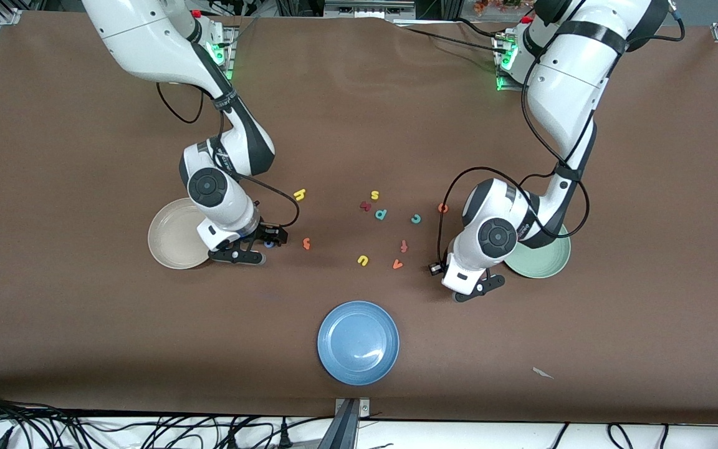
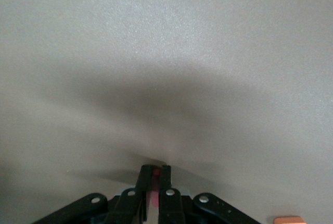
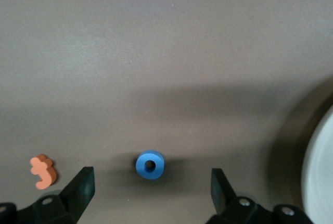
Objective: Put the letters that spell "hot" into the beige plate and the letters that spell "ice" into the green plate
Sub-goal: 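Grasp the pink l with the left gripper while the right gripper grasps the o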
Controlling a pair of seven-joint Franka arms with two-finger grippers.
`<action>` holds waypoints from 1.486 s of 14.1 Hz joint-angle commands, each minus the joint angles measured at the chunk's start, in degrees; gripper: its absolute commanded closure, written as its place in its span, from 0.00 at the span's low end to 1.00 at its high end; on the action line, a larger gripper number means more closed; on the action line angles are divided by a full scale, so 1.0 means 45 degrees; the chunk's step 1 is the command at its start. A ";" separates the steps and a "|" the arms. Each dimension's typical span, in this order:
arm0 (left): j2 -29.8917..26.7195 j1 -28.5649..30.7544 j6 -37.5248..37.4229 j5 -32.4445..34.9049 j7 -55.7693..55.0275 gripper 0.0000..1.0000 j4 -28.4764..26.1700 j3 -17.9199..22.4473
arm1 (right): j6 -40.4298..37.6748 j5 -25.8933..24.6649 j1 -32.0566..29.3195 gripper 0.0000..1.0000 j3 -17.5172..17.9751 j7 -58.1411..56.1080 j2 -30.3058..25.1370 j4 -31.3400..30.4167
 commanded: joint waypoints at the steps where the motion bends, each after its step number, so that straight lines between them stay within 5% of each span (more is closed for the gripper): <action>1: 0.0083 -0.0098 -0.0026 0.0076 -0.0141 1.00 0.0255 0.0024 | 0.0063 0.0081 0.0049 0.05 -0.0013 0.0171 0.0647 0.0527; 10: -0.0210 0.0097 -0.0493 0.0271 0.0287 1.00 0.0450 0.0024 | 0.0316 0.0120 0.0265 0.31 -0.0013 0.0171 0.0922 0.0568; 21: -0.1048 0.1444 -0.3243 0.0252 0.4798 1.00 0.0861 -0.0074 | 0.0336 0.0120 0.0245 0.60 -0.0013 0.0152 0.1118 0.0724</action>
